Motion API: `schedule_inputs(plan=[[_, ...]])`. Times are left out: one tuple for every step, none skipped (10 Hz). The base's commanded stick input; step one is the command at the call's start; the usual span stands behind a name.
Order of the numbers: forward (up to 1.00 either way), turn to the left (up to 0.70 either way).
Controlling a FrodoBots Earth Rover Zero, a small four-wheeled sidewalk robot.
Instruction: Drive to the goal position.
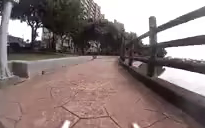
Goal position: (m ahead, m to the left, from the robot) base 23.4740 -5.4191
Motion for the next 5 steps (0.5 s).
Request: schedule_inputs(plan=[[1.0,0.0],[1.0,0.0],[1.0,0.0],[1.0,0.0],[1.0,0.0]])
